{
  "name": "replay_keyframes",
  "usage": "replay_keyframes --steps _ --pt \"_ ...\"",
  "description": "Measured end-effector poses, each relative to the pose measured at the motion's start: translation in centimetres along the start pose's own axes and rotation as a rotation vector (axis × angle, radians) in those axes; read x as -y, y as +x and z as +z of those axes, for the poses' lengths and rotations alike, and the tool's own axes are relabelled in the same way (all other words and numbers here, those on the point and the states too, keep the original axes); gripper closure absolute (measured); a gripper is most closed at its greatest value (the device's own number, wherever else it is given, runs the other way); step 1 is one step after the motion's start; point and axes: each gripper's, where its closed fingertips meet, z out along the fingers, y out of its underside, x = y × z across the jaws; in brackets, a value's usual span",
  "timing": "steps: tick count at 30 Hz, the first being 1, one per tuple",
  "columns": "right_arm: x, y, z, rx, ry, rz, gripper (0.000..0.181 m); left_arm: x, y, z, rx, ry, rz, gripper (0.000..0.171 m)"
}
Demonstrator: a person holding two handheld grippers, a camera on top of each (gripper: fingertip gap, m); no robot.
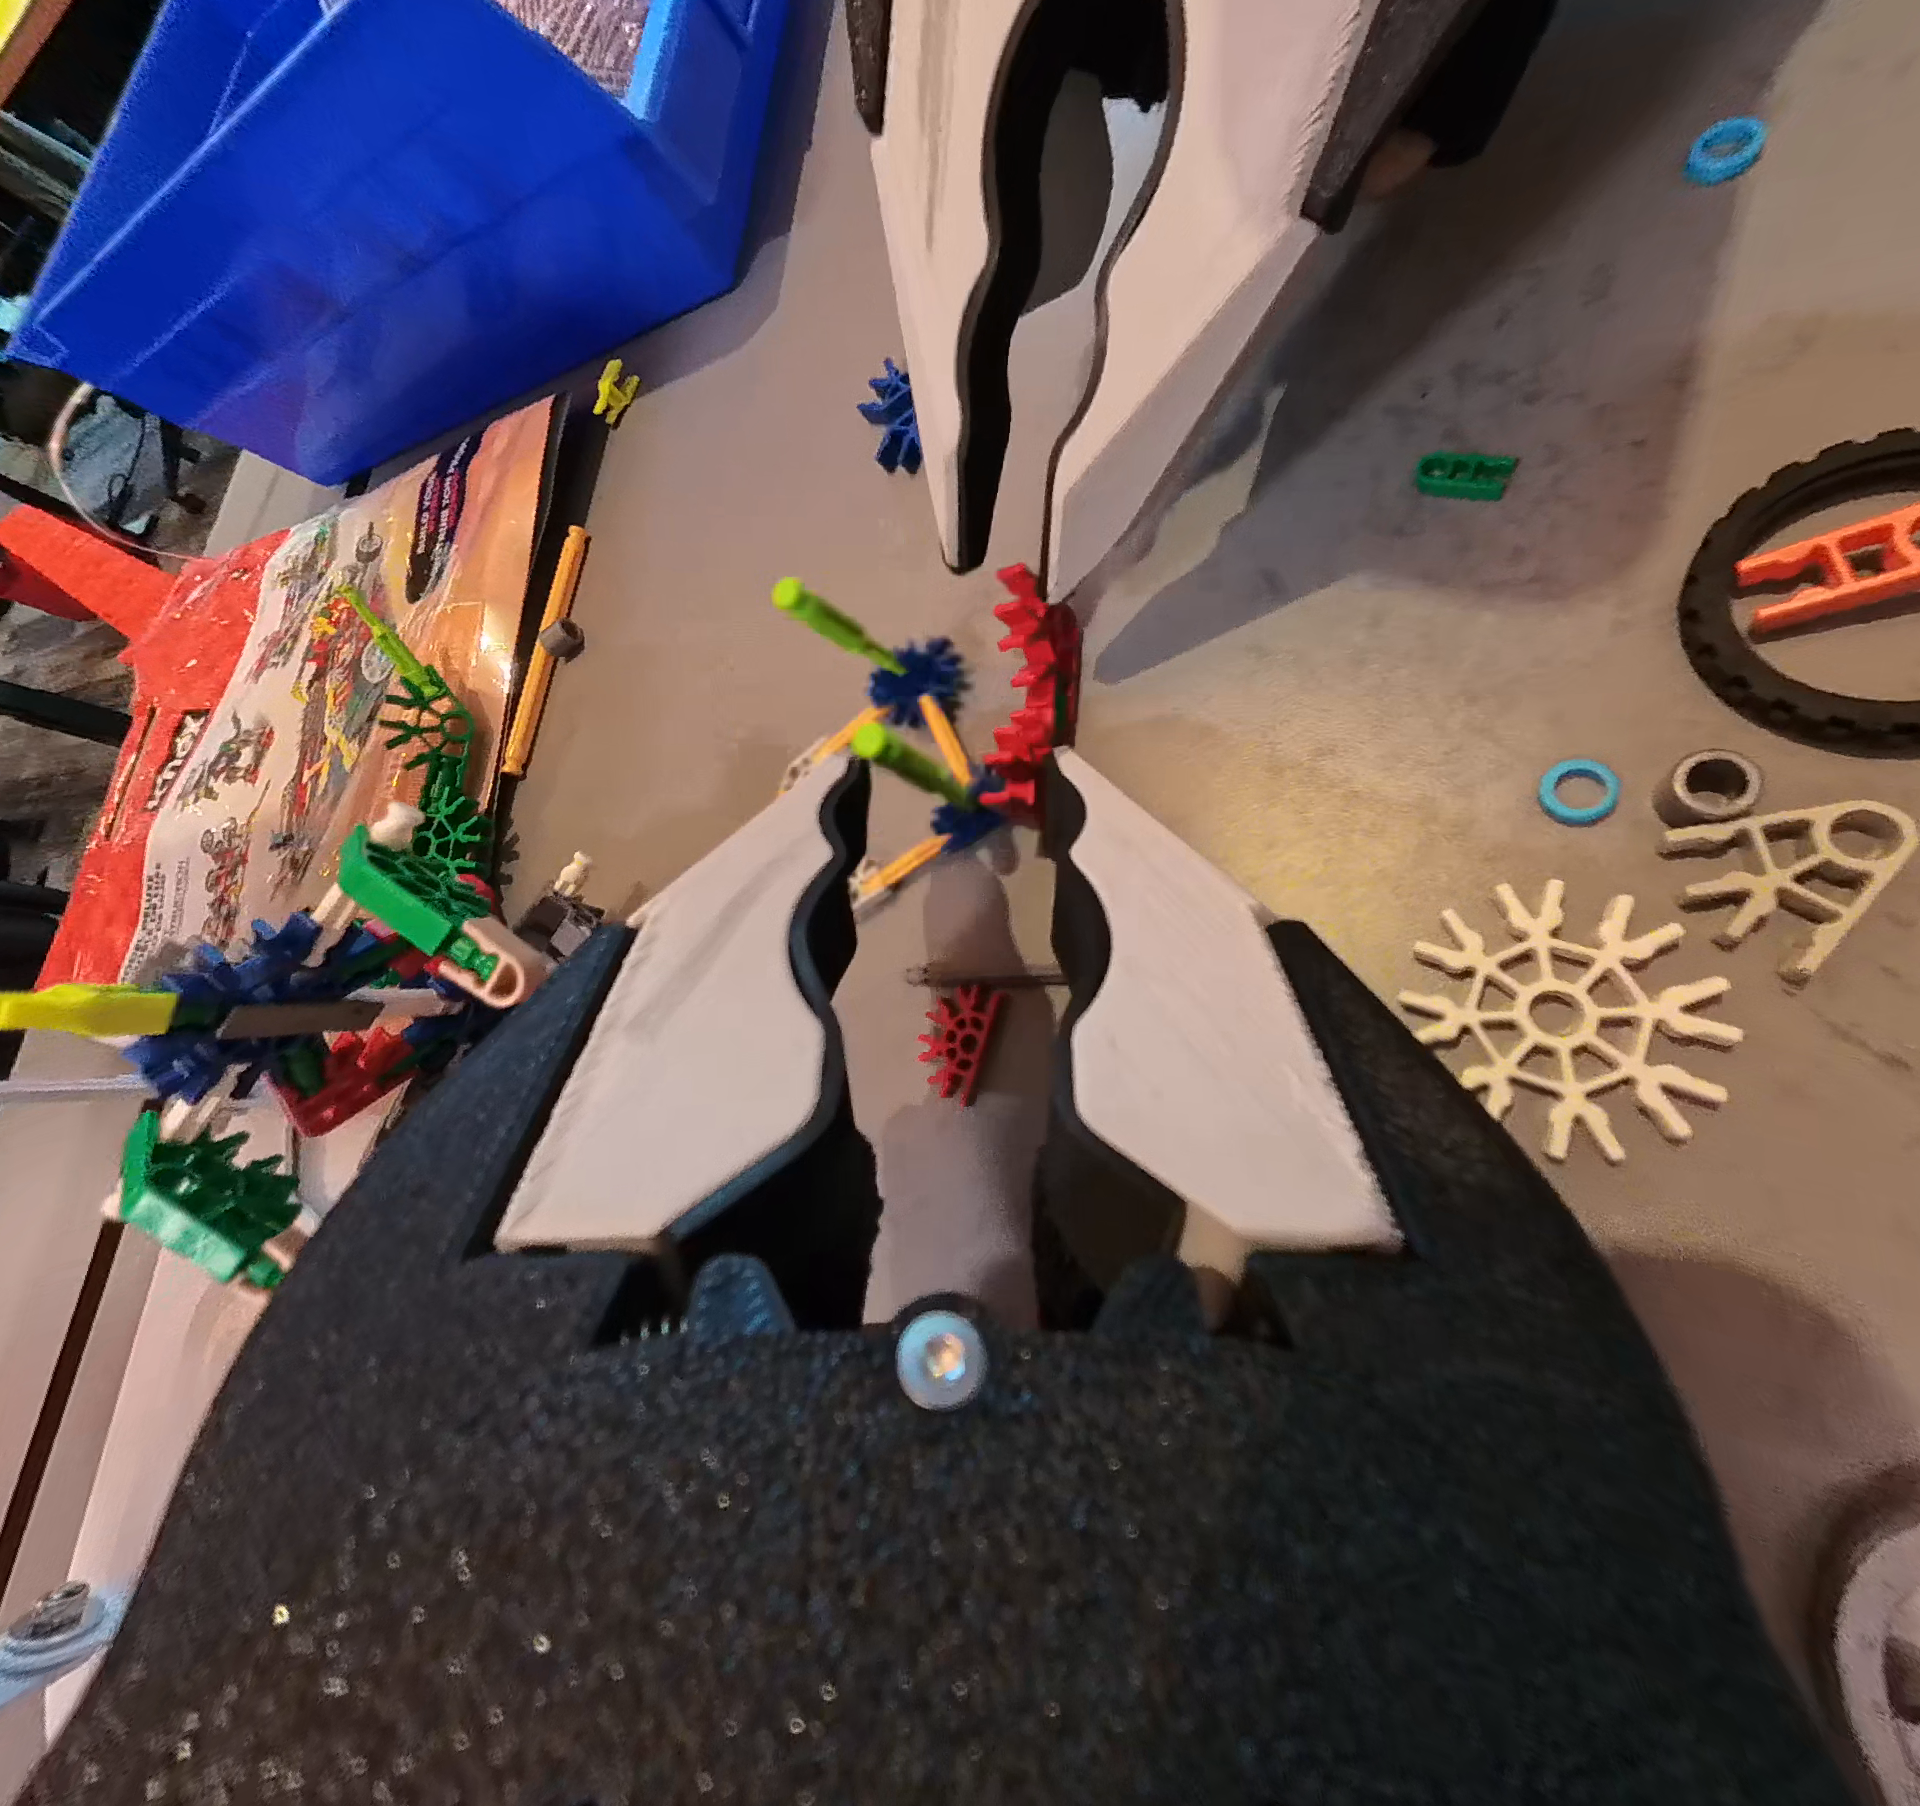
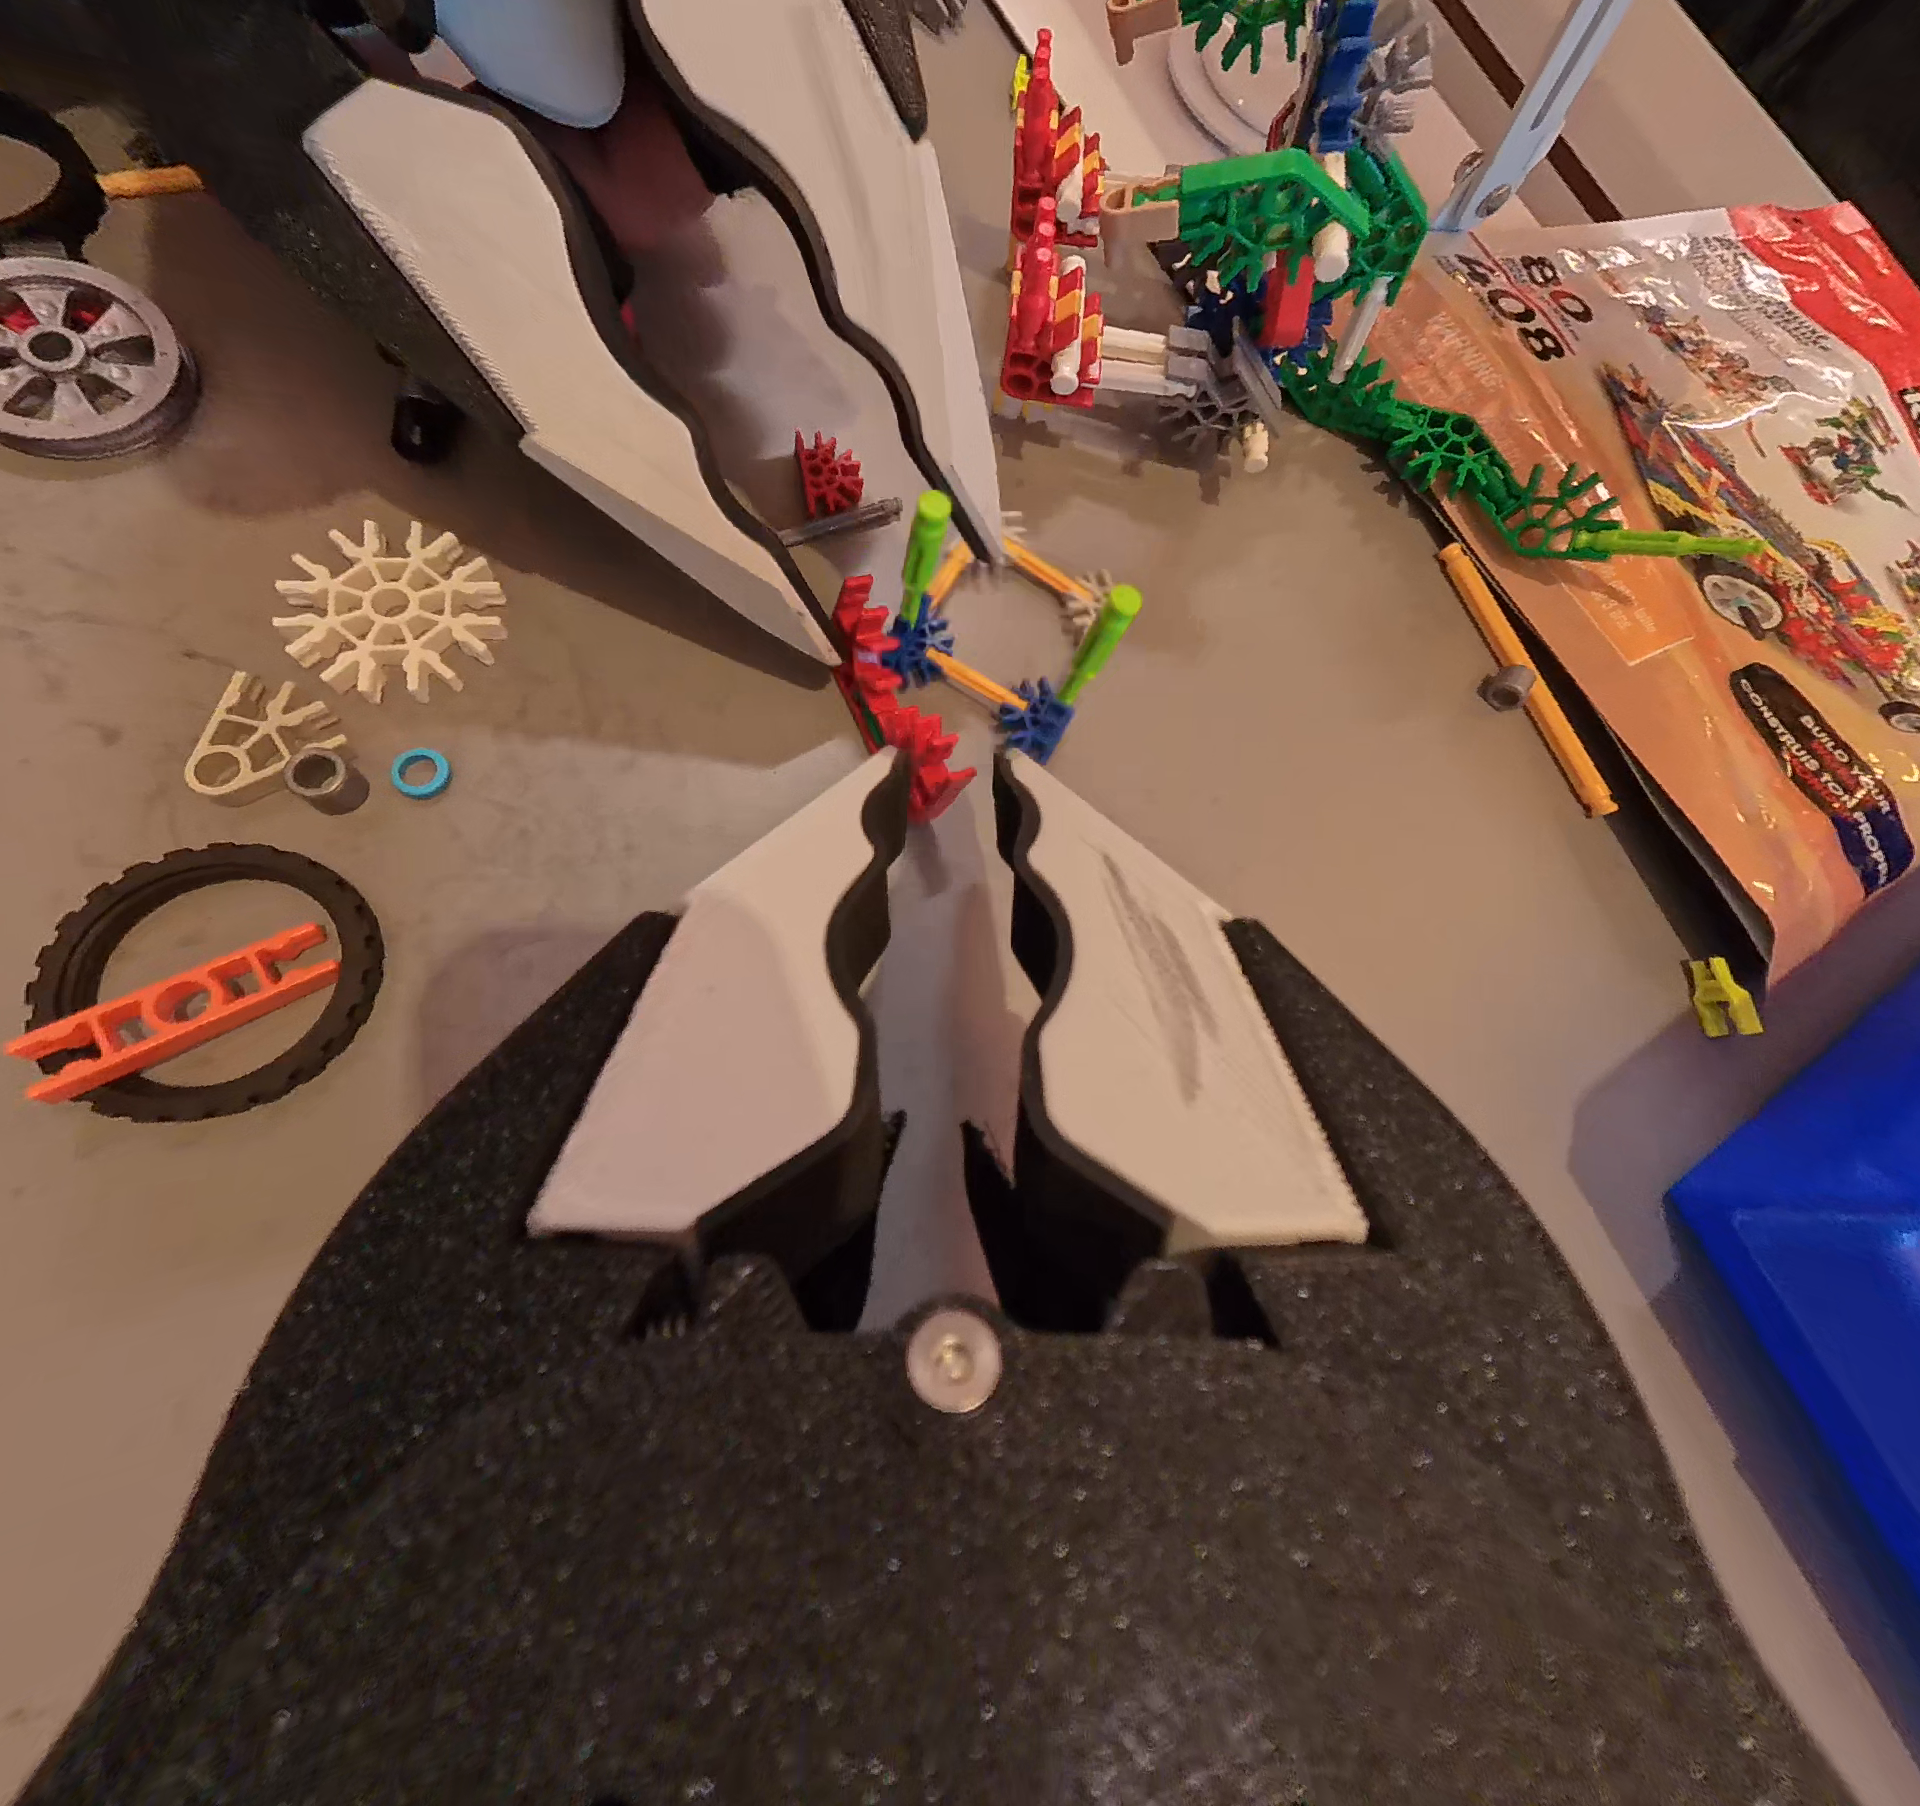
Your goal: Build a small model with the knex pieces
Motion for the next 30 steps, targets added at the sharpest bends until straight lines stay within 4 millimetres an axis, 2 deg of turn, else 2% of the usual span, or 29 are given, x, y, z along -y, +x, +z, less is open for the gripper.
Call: replay_keyframes --steps 9,12,17,30 --pt "0.2 0.4 -0.2 -0.010 0.017 0.021 0.166 0.2 -0.4 -0.3 -0.002 0.019 -0.034 0.142" --pt "0.6 0.8 -0.5 -0.013 0.041 0.049 0.166 0.7 -1.0 -0.7 -0.007 0.050 -0.108 0.150" --pt "0.3 0.1 -0.3 0.031 0.029 0.055 0.166 0.7 -0.8 -0.5 -0.053 0.053 -0.202 0.159" --pt "0.1 -0.6 0.0 0.066 0.017 0.058 0.166 0.9 -0.9 0.2 -0.019 0.049 -0.209 0.168"
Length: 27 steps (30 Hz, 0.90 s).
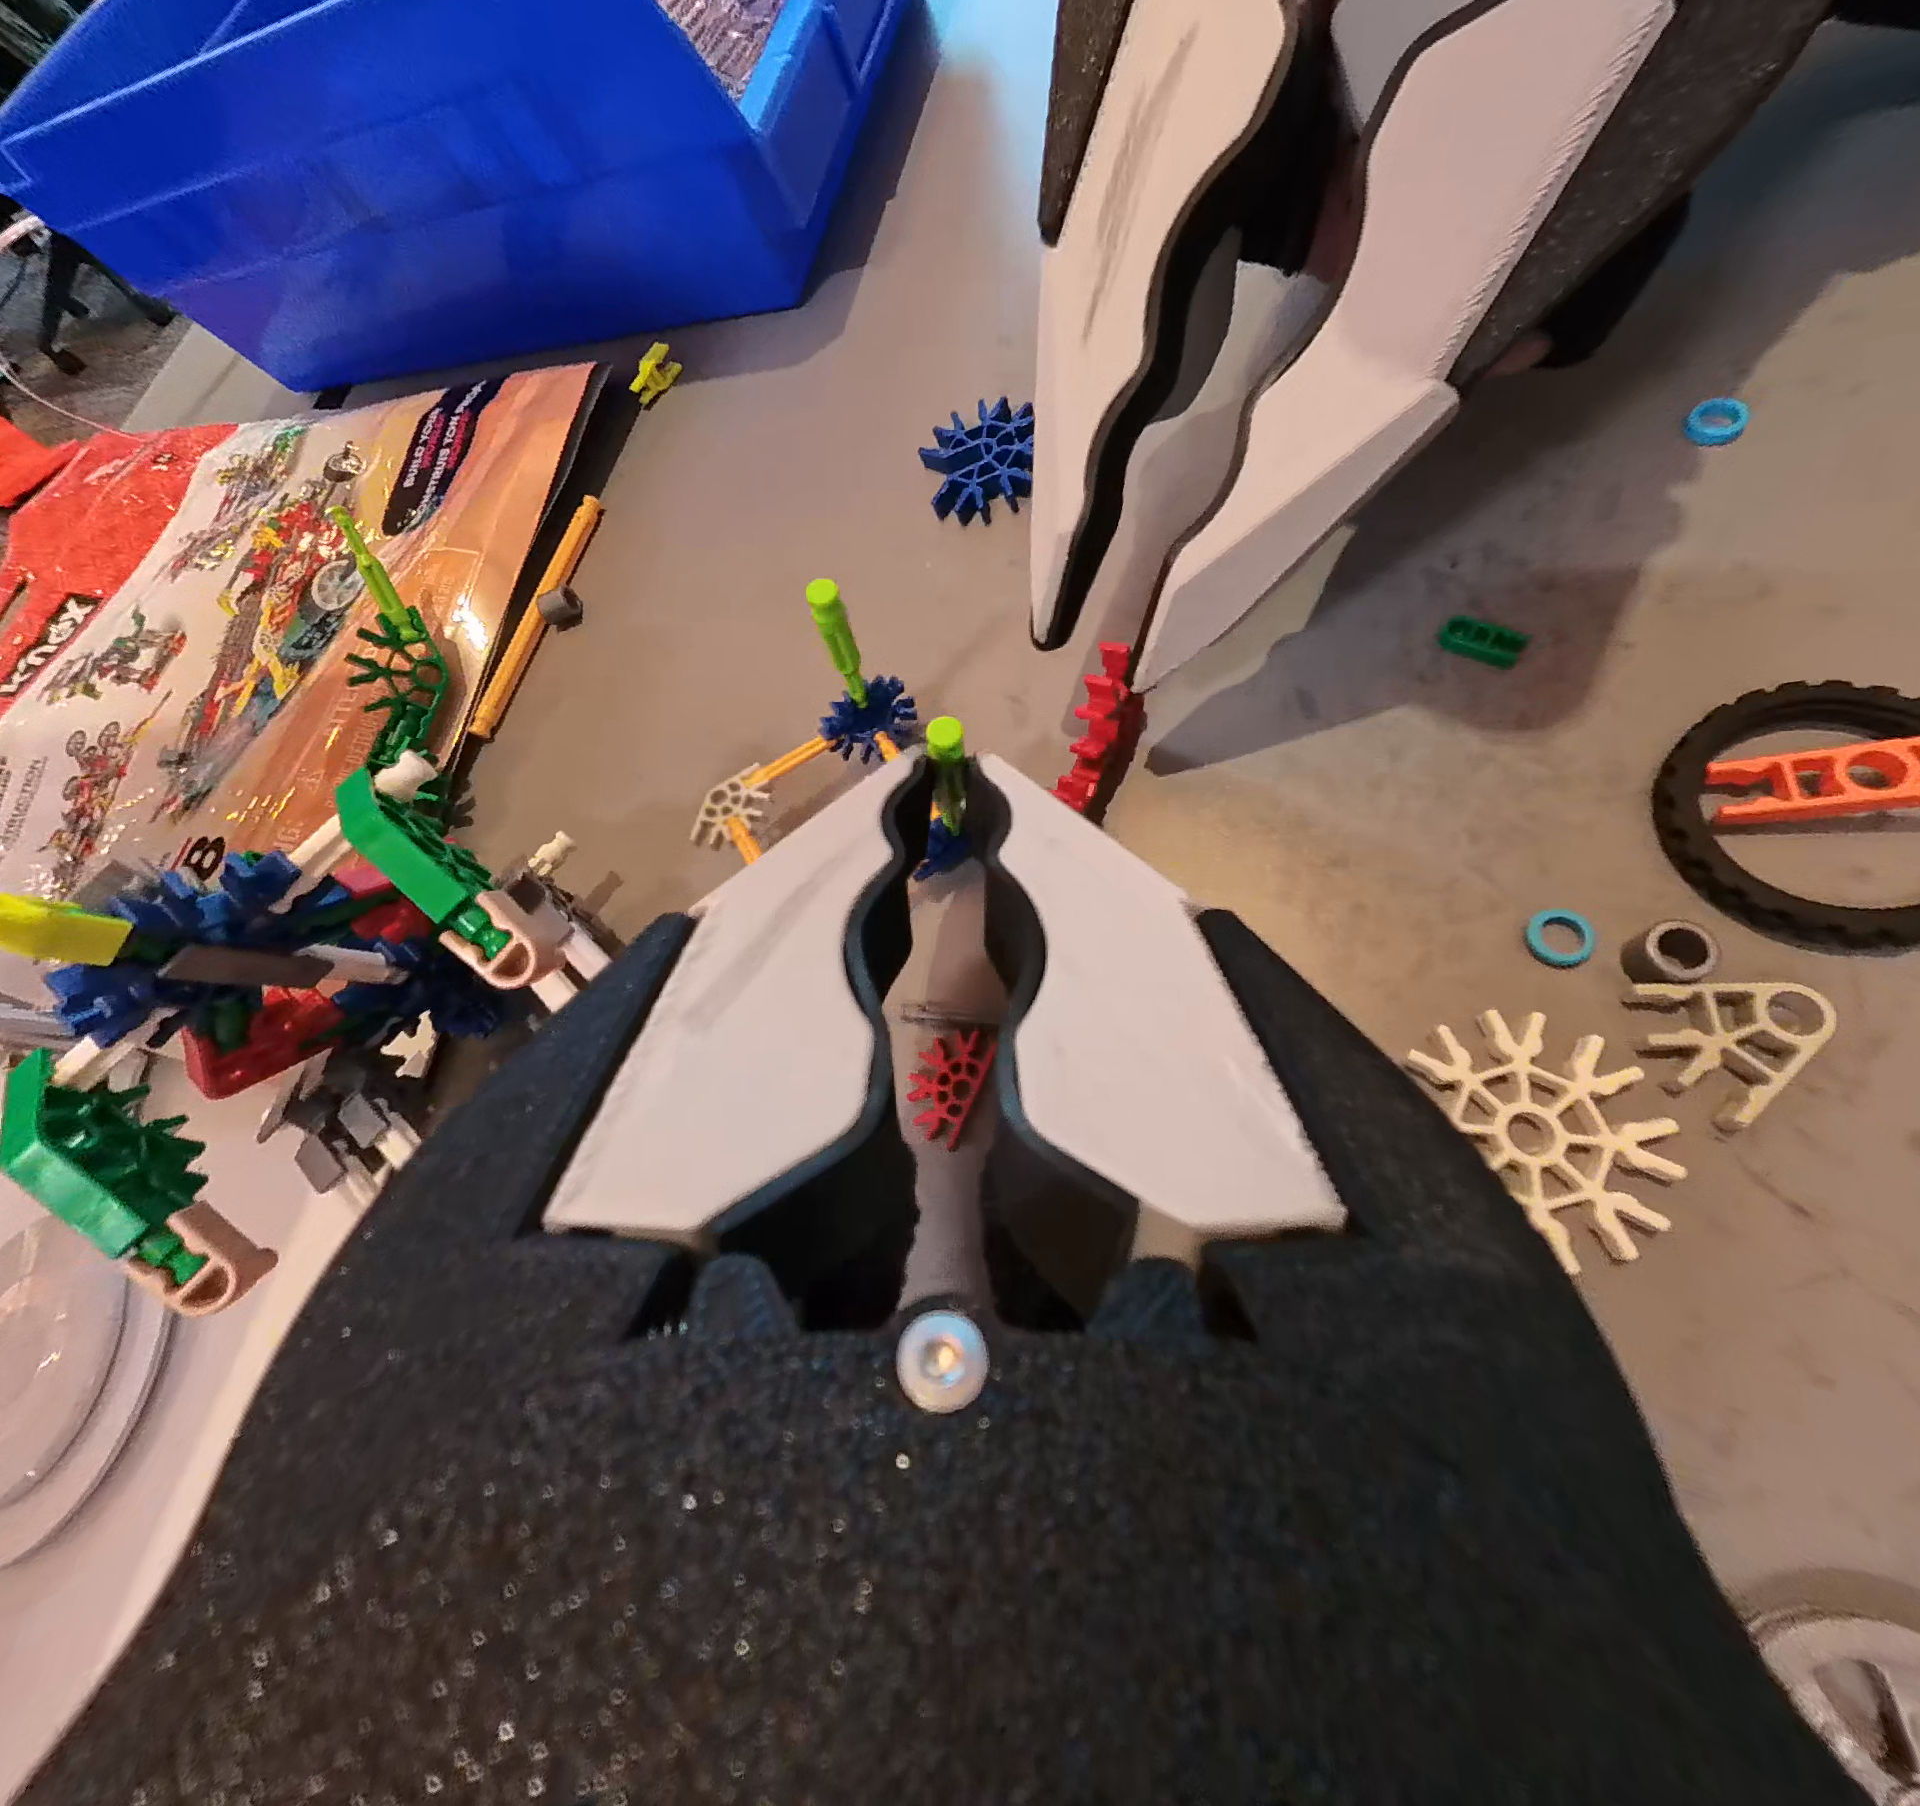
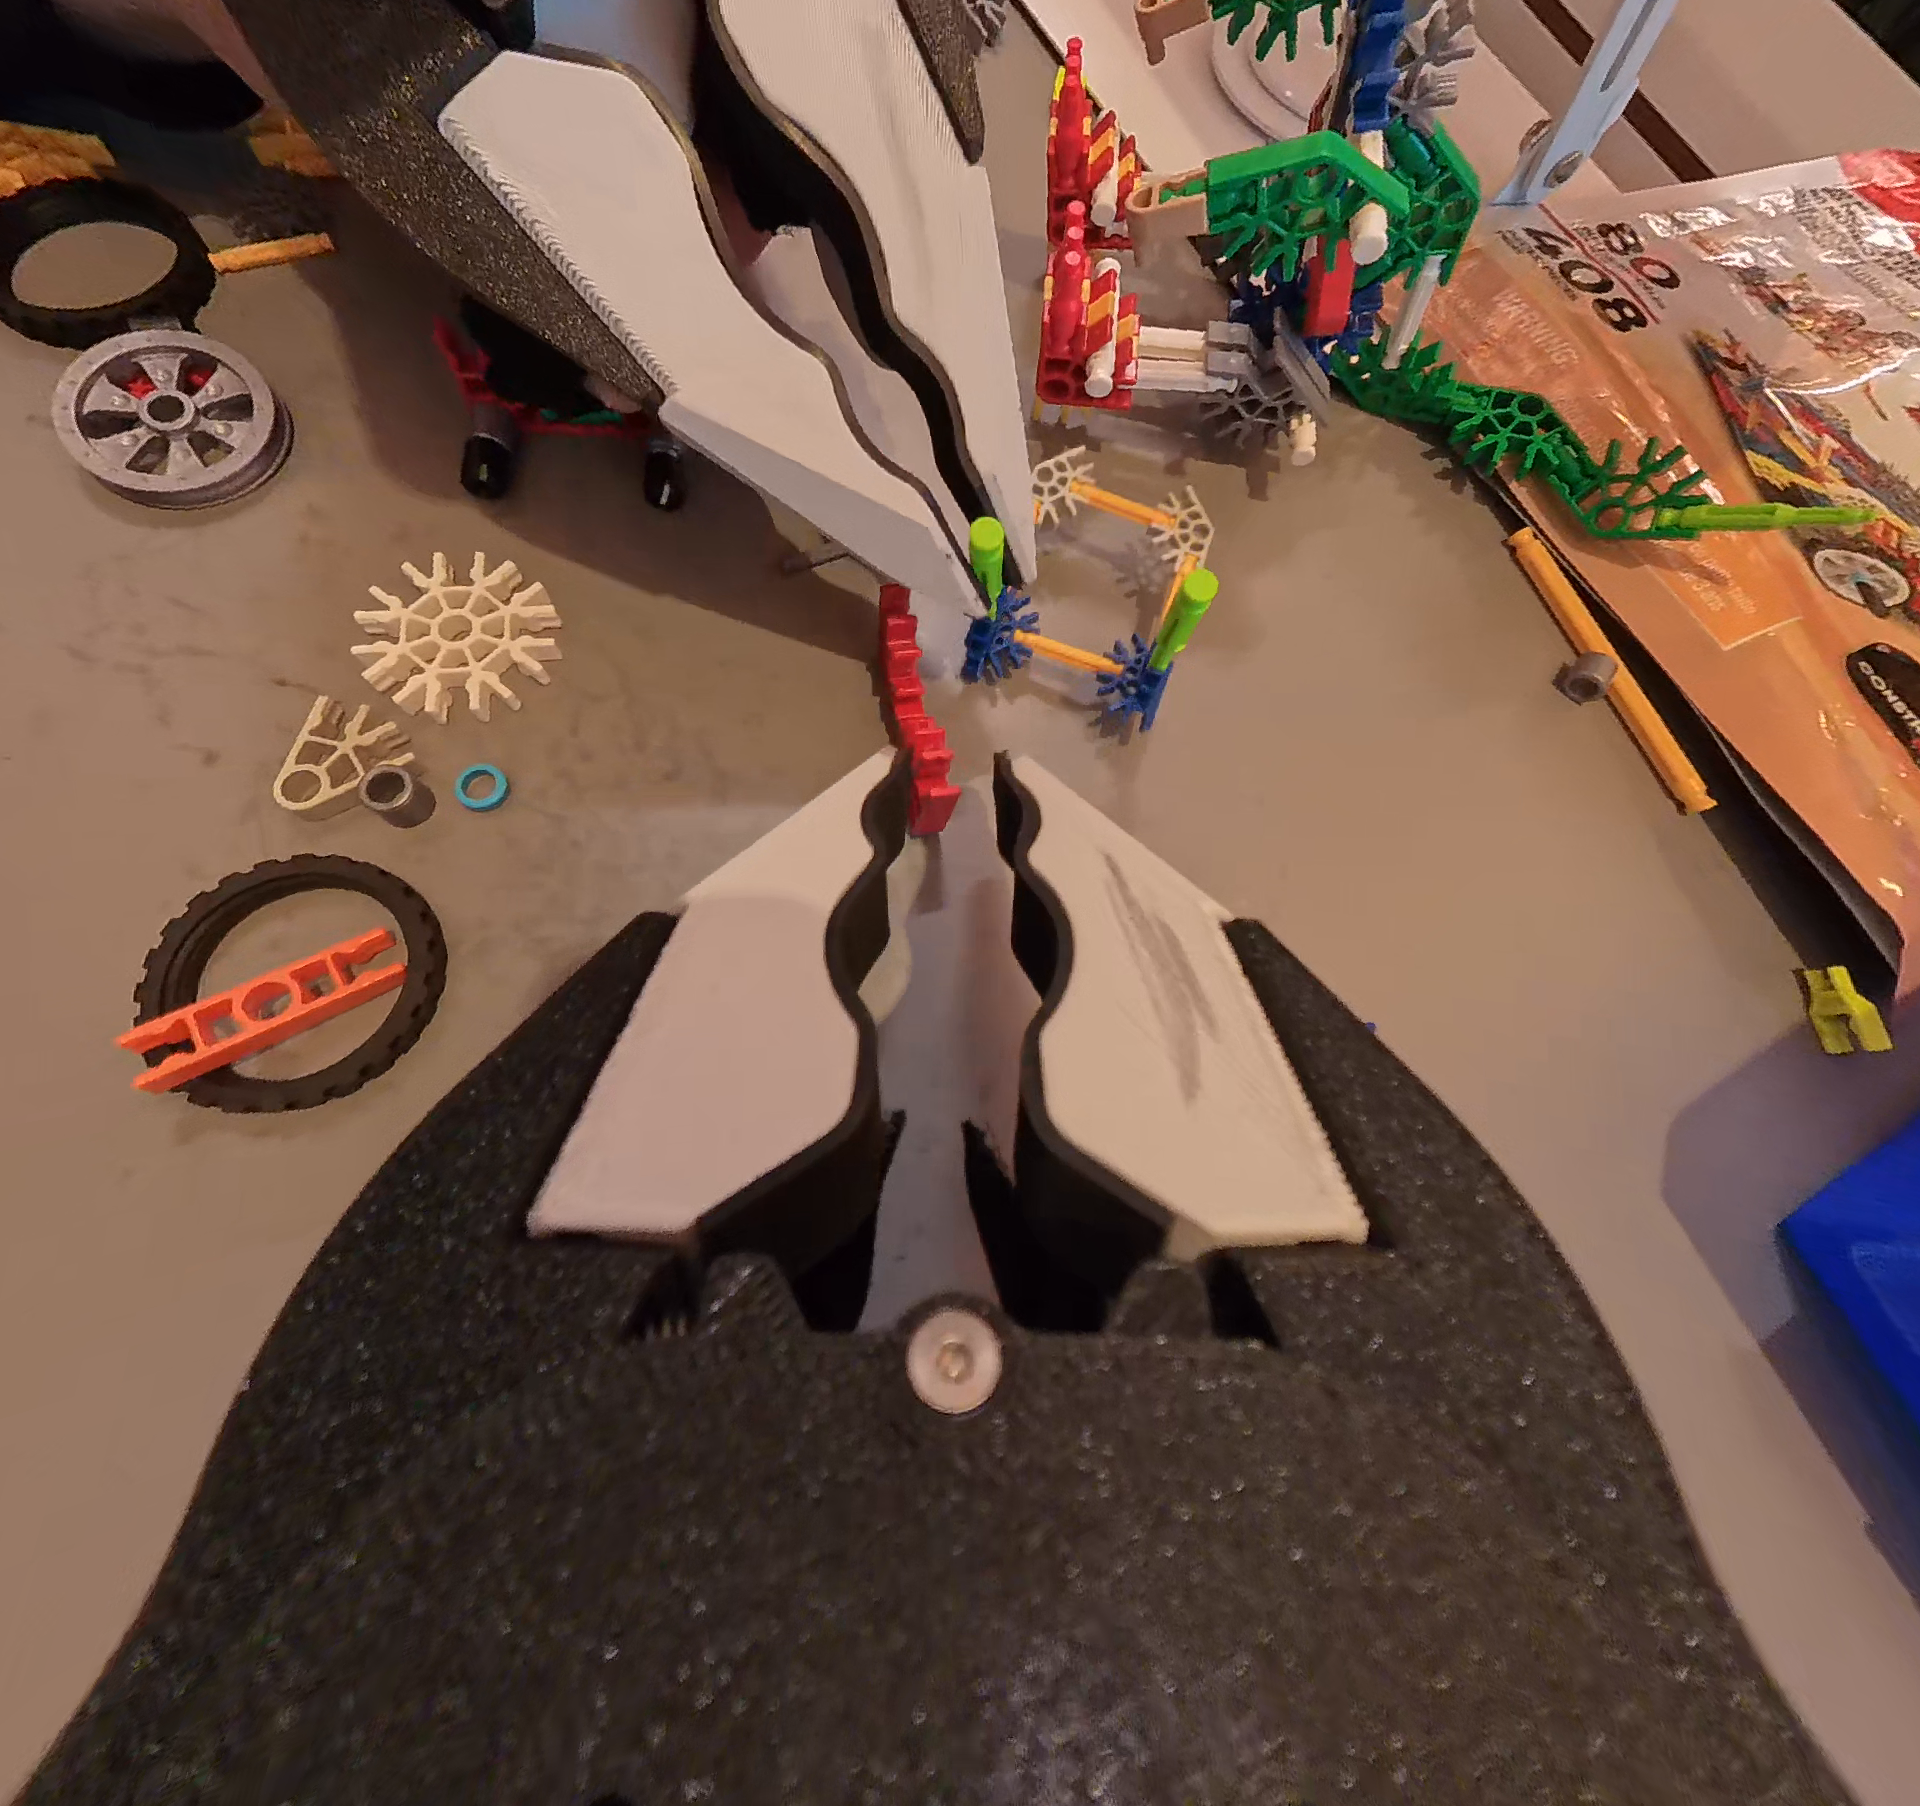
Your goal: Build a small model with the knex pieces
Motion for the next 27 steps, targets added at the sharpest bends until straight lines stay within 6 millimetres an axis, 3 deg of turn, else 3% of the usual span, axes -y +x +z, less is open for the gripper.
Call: replay_keyframes --steps 6,11,13,20,23,27 --pt "-0.2 -0.4 0.1 0.021 -0.008 -0.006 0.176 0.4 -0.1 -0.3 0.018 0.018 0.054 0.169" --pt "-0.1 -0.7 -0.1 0.040 -0.002 -0.013 0.176 0.8 -0.2 -0.7 0.030 0.036 0.108 0.169" --pt "0.0 -0.5 -0.4 0.036 0.010 -0.003 0.166 0.8 -0.2 -0.8 0.039 0.038 0.137 0.169" --pt "2.6 2.4 -2.7 -0.071 0.184 0.071 0.157 1.9 0.6 -1.4 0.041 0.091 0.243 0.169" --pt "3.9 2.2 -3.0 -0.105 0.243 0.013 0.160 2.5 1.1 -1.7 0.034 0.120 0.288 0.169" --pt "4.0 1.8 -2.7 -0.113 0.239 -0.023 0.171 2.8 1.5 -2.0 0.024 0.143 0.314 0.169"
